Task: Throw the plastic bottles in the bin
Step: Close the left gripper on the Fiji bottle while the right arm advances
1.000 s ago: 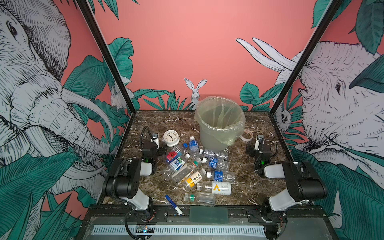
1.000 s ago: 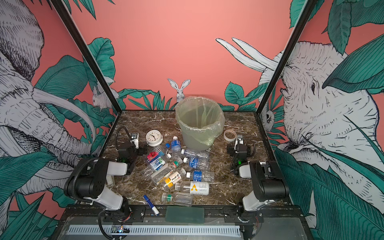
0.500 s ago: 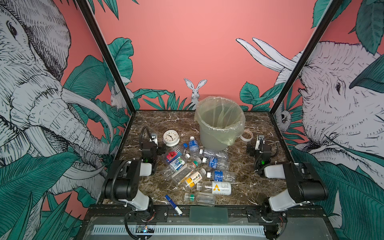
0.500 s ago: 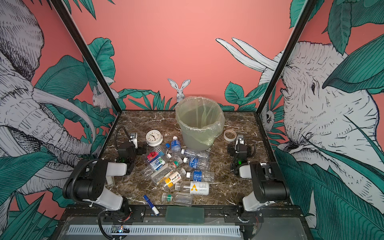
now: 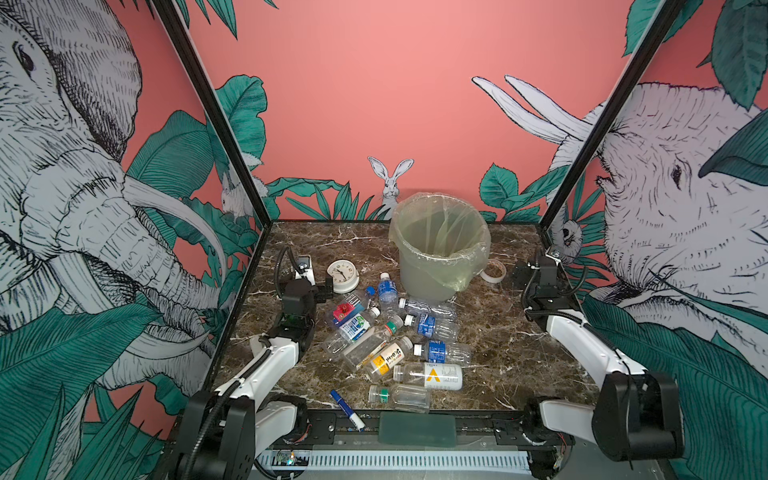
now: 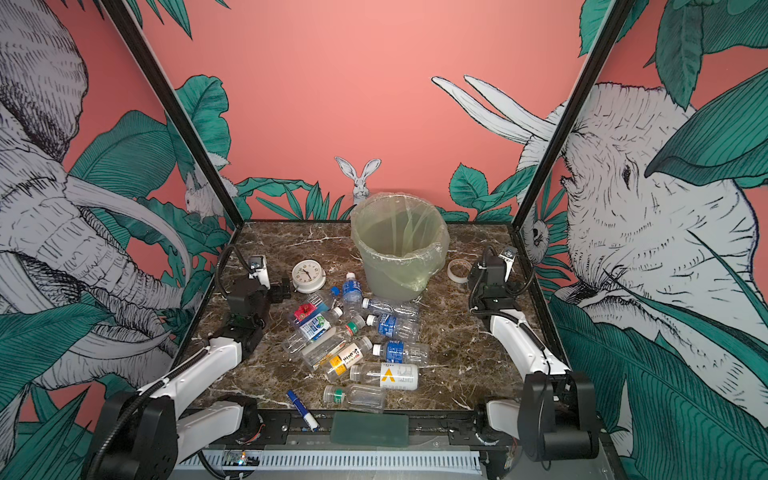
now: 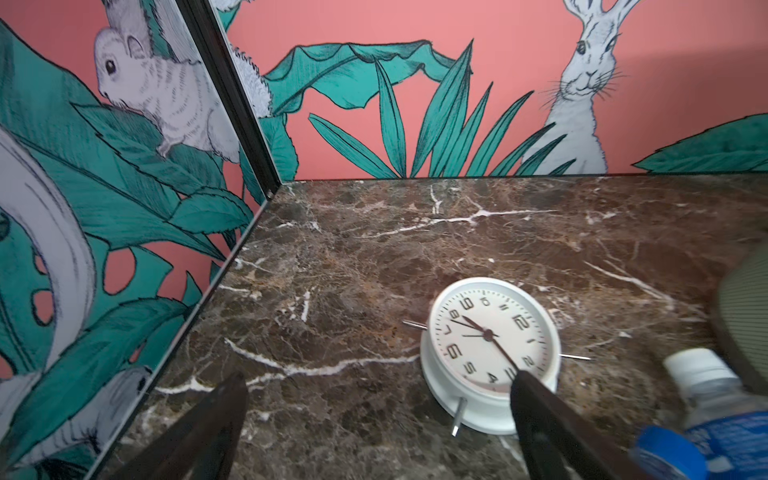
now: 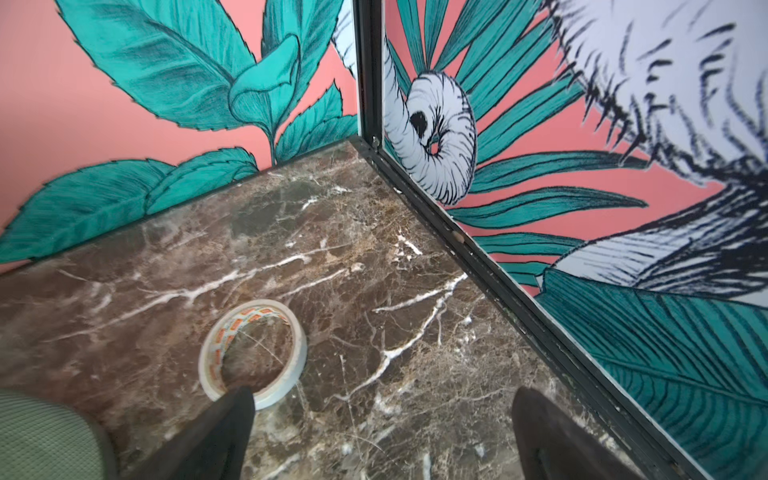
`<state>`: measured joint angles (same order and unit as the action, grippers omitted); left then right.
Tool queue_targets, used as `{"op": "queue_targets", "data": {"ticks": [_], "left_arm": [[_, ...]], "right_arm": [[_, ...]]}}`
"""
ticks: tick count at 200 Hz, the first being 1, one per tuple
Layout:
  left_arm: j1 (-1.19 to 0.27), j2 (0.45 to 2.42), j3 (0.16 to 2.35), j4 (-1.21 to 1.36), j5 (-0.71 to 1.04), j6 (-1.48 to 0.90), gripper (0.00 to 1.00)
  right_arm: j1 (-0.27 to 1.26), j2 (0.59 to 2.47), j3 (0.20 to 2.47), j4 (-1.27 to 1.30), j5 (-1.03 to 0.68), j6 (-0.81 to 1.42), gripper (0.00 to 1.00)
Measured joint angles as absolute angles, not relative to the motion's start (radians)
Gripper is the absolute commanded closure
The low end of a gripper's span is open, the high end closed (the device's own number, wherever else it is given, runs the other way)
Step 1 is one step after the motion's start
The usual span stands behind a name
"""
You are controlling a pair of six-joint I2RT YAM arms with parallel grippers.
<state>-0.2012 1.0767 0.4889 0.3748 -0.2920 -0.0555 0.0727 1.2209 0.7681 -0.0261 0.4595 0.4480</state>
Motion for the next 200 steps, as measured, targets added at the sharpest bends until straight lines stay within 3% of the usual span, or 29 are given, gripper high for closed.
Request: {"op": "queue_targets", "data": {"ticks": [77,200], "left_arm": [[-0.226,1.163,0.649,0.053,-0.088,-0.159,0.03],[-0.301,1.373,0.77,-0.199,0.115,-0.126,0.07]], "right_arm": [[0.19,1.137,0.765,-0.342,0.266,0.458,0.01],[0.236,1.151,0.745,-0.419,0.129,0.422,0.01]]}}
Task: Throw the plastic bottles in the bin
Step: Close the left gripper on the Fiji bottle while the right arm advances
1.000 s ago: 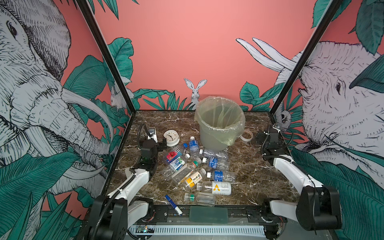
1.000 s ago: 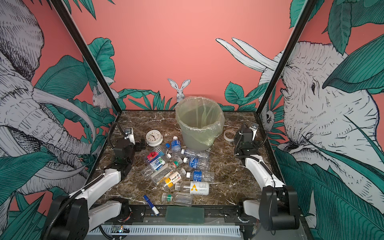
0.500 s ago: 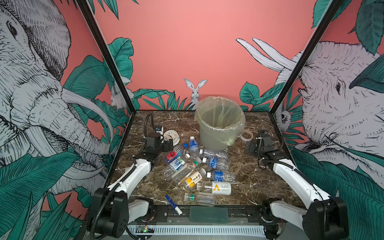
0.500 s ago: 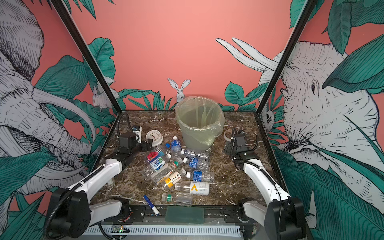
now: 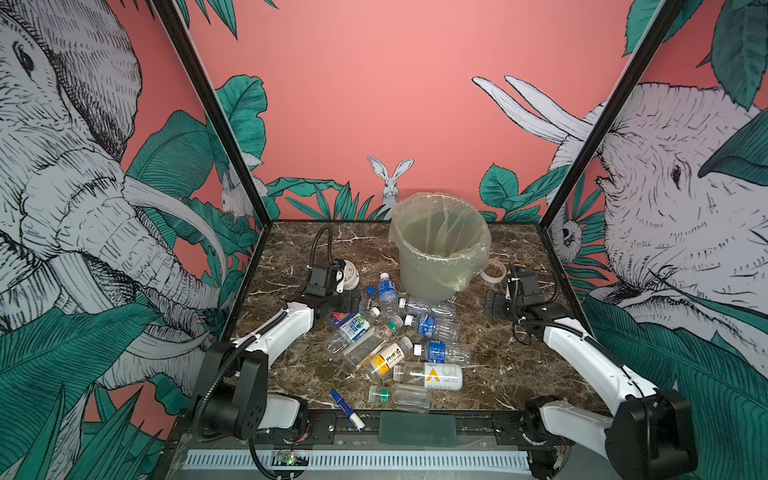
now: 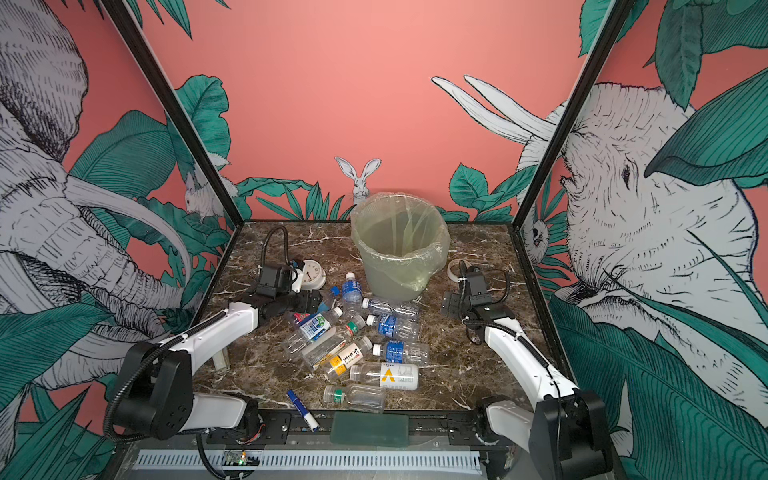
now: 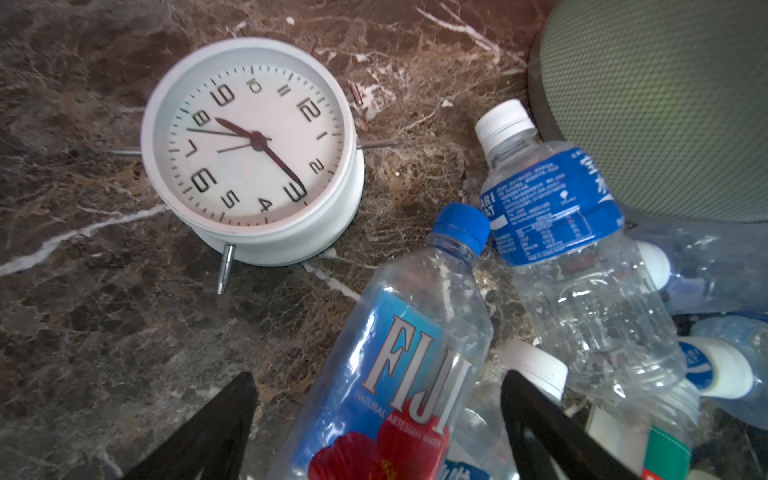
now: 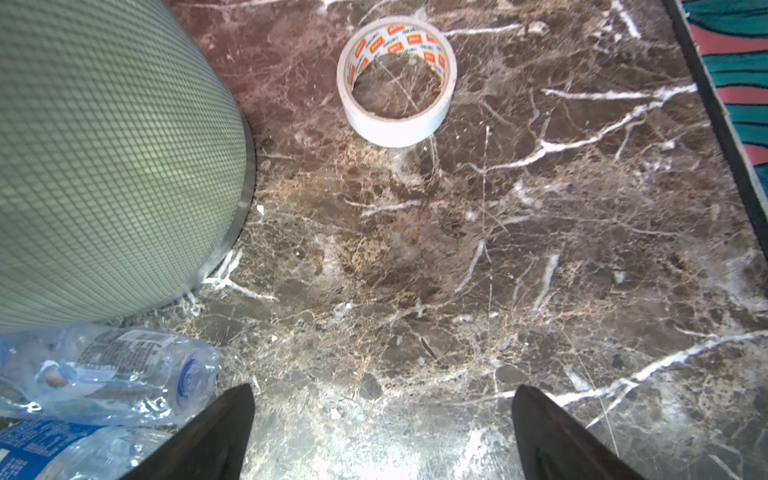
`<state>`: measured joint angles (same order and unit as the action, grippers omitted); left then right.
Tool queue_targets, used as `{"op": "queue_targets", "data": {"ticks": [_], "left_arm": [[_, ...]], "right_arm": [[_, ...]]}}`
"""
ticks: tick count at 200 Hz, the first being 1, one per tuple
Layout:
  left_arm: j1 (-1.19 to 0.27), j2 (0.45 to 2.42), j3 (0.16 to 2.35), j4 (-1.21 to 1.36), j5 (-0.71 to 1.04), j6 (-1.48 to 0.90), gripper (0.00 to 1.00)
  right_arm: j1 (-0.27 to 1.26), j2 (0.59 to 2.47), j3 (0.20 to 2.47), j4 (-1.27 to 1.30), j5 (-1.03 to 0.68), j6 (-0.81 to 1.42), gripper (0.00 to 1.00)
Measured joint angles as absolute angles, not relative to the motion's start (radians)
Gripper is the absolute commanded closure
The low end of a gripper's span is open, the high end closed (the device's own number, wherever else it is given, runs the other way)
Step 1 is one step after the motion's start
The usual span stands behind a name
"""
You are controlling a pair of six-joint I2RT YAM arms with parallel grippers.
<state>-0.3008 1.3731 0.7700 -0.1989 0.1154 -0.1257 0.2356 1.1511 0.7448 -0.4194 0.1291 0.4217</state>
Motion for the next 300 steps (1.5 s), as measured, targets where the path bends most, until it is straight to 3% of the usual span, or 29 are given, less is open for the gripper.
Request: {"op": "queue_targets", "data": {"ticks": [90,158,259,300], "left_arm": [[-0.308,1.406,0.77,-0.243,0.093,-0.112,0.08],[-0.308,1.448,0.776,-0.255,0.067,-0.107,0.2],[-0.308,1.524,0.821,-0.28,0.059,-0.102,0.19],[-0.308,1.533,0.83,-0.287,0.059,-0.1,0.33]], "right_arm": [[0.242,1.171,0.745,-0.421,0.115,0.418,0.01],[0.242,1.171,0.745,-0.421,0.115,0.418,0.01],[0.244,1.171,0.745,-0.42,0.117,0.418,0.01],[0.244,1.171,0.745,-0.421,0.119,0.419,0.01]]}}
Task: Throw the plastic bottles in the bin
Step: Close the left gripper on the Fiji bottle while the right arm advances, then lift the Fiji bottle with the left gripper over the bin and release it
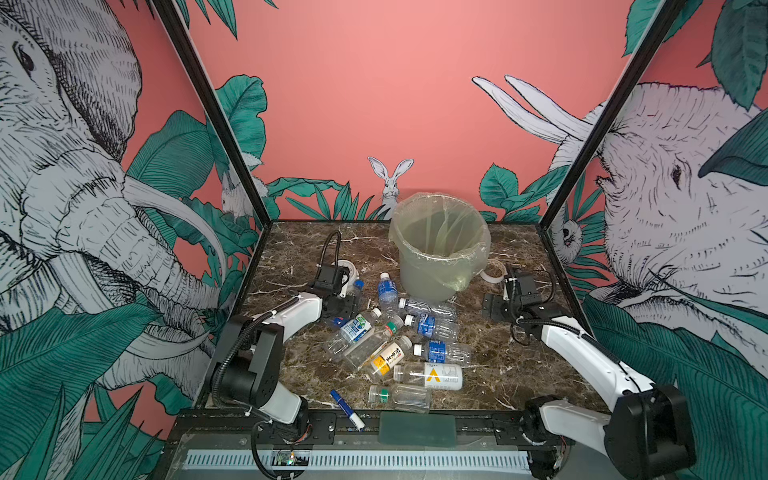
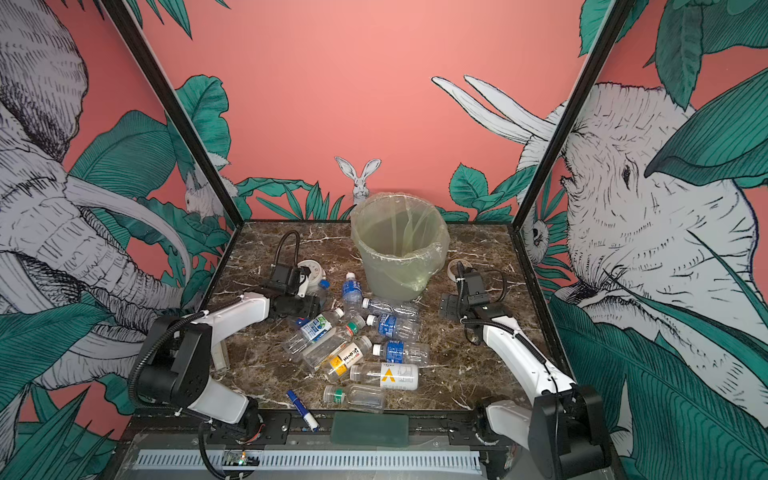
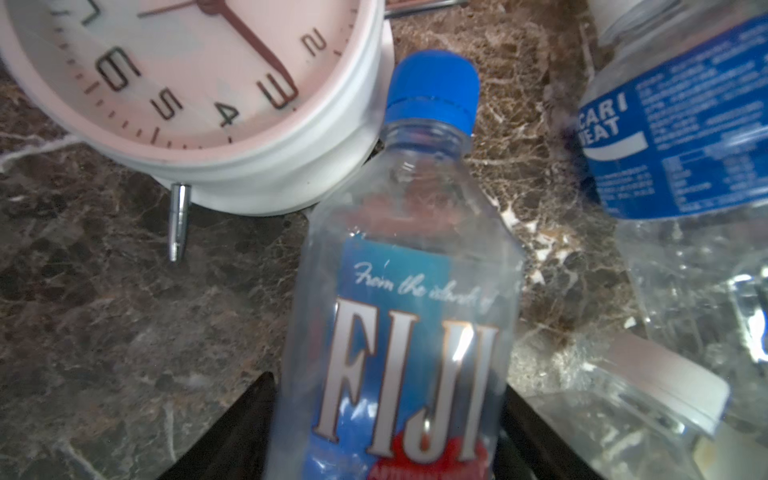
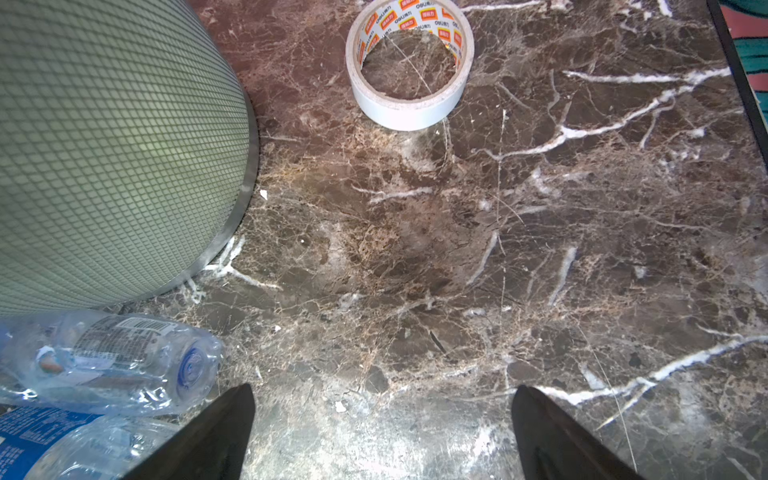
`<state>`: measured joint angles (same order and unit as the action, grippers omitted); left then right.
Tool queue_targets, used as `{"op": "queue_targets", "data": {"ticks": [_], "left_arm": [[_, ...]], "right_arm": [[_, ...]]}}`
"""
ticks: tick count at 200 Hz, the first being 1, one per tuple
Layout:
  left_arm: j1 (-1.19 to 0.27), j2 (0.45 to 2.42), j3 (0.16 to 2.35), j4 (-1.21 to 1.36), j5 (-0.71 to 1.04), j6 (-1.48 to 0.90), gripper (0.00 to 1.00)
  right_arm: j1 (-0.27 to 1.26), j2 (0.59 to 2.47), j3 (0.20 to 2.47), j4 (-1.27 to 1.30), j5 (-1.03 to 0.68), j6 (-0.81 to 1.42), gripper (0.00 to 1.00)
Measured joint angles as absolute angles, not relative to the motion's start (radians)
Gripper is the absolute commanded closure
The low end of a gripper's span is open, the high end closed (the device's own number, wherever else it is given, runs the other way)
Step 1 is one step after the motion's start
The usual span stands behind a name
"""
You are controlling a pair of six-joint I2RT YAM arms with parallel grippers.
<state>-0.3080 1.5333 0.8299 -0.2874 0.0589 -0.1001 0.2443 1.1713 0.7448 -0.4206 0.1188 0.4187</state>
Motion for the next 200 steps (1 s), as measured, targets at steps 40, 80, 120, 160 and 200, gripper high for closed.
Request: {"op": "queue_targets", "data": {"ticks": [40,80,120,160,200], "left_arm": [[-0.308,1.526,0.83,-0.292,0.059,-0.096,0.38],[-0.308,1.41,0.807,-0.287,0.058,-0.097,0.38],[-0.308,1.232,0.739,-0.258,0.056,-0.113,0.38],[-0.308,1.03,0.603,-0.187,0.075,-0.143,0.39],[-0.308,0.813,0.495,-0.1,0.12,-0.176,0.39]], "right_arm": [[0.244,1.171,0.745,-0.421,0.119,0.419,0.01],[0.244,1.171,0.745,-0.42,0.119,0.418,0.01],[0.245,1.17,0.741,-0.415,0.118,0.418,0.01],[0.25,1.11,0.686,-0.379,0.104,0.415,0.01],[0.251,1.052,0.665,-0.348,0.088,0.414,0.01]]}}
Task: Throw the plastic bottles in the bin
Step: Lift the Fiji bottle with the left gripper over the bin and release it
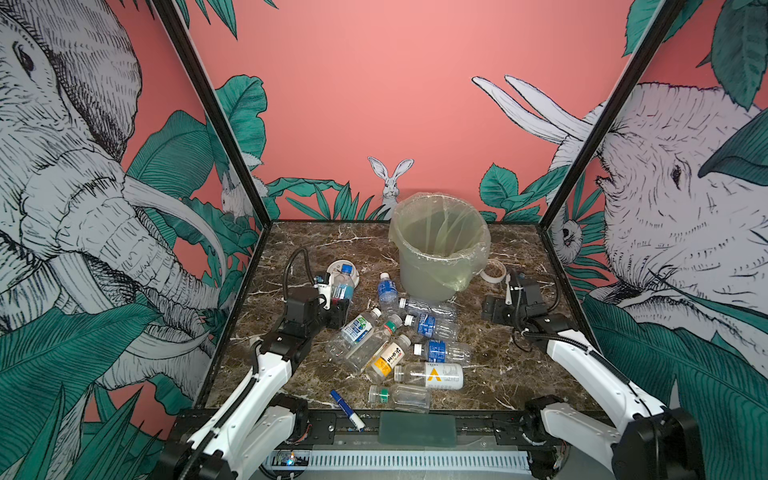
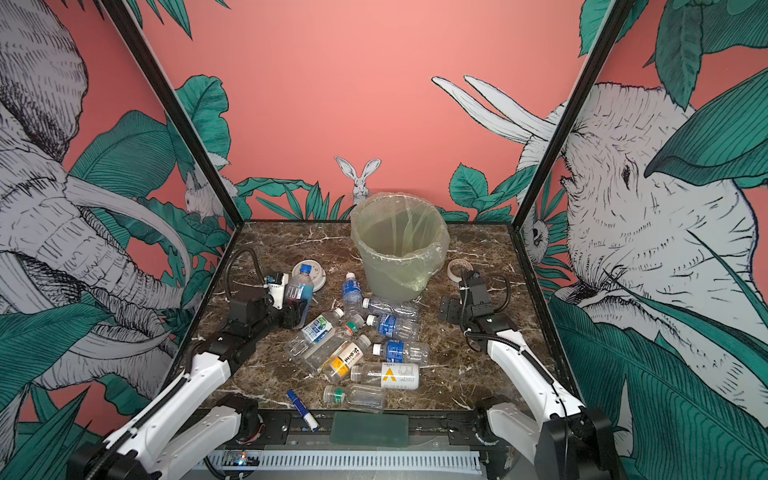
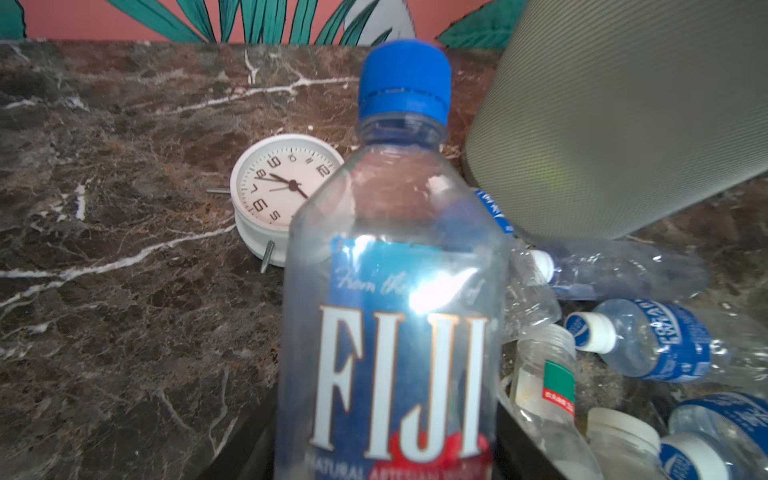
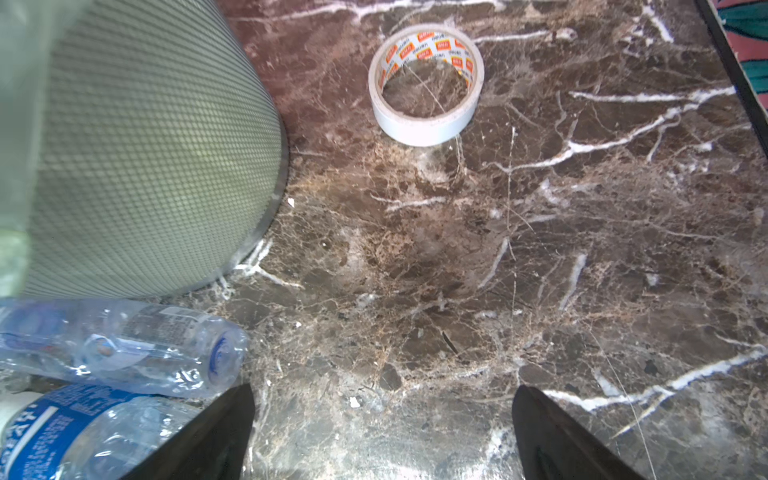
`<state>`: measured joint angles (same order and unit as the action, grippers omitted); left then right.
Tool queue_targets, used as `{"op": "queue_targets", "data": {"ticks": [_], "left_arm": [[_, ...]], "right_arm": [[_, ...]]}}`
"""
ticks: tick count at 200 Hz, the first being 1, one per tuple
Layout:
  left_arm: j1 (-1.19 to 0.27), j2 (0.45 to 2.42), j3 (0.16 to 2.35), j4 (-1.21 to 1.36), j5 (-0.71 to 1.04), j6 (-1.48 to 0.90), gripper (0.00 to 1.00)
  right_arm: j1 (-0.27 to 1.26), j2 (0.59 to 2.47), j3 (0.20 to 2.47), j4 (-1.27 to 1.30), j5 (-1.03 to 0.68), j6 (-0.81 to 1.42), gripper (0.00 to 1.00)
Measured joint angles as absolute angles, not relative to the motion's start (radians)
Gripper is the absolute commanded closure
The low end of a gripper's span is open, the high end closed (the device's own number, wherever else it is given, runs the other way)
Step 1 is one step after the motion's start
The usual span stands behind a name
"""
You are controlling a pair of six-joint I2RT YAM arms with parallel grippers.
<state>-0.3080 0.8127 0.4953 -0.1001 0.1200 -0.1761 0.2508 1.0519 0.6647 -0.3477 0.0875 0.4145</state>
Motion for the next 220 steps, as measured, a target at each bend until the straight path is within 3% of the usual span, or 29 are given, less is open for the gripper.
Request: {"op": "queue_targets", "data": {"ticks": [44,69,97,125,139,143,158,183,220], "left_arm": [[-0.308,0.659,0.489,0.014,0.189,-0.218,0.37],[-0.308,0.687,0.581,0.051,0.229,-0.249,0.35],[-0.333,0.879,0.85,0.118,0.28,-0.284,0.34],[-0.427,1.196,1.242,0.155,0.336,-0.278,0.34],[-0.461,1.358,1.422,0.171,0.379,-0.279,0.16],[-0.467,1.403,1.473,0.171,0.392,-0.287,0.02],[-0.484,1.563,1.633,0.155,0.443,-0.307,0.0],[-0.486,1.663,1.664,0.111,0.455,-0.318,0.01],[-0.483,1.607,1.6,0.064,0.429,-0.304,0.0]], "right_arm": [[0.255,1.053,0.665,-0.334,0.067,0.414,0.01],[0.255,1.053,0.665,-0.333,0.062,0.414,0.01],[0.255,1.053,0.666,-0.333,0.05,0.414,0.01],[0.255,1.053,0.686,-0.334,0.043,0.415,0.01],[0.255,1.051,0.704,-0.335,0.043,0.415,0.01],[0.255,1.05,0.709,-0.335,0.043,0.415,0.01],[0.255,1.043,0.731,-0.347,0.044,0.415,0.01],[0.255,1.016,0.759,-0.376,0.047,0.413,0.01],[0.256,0.978,0.768,-0.4,0.04,0.403,0.01]]}}
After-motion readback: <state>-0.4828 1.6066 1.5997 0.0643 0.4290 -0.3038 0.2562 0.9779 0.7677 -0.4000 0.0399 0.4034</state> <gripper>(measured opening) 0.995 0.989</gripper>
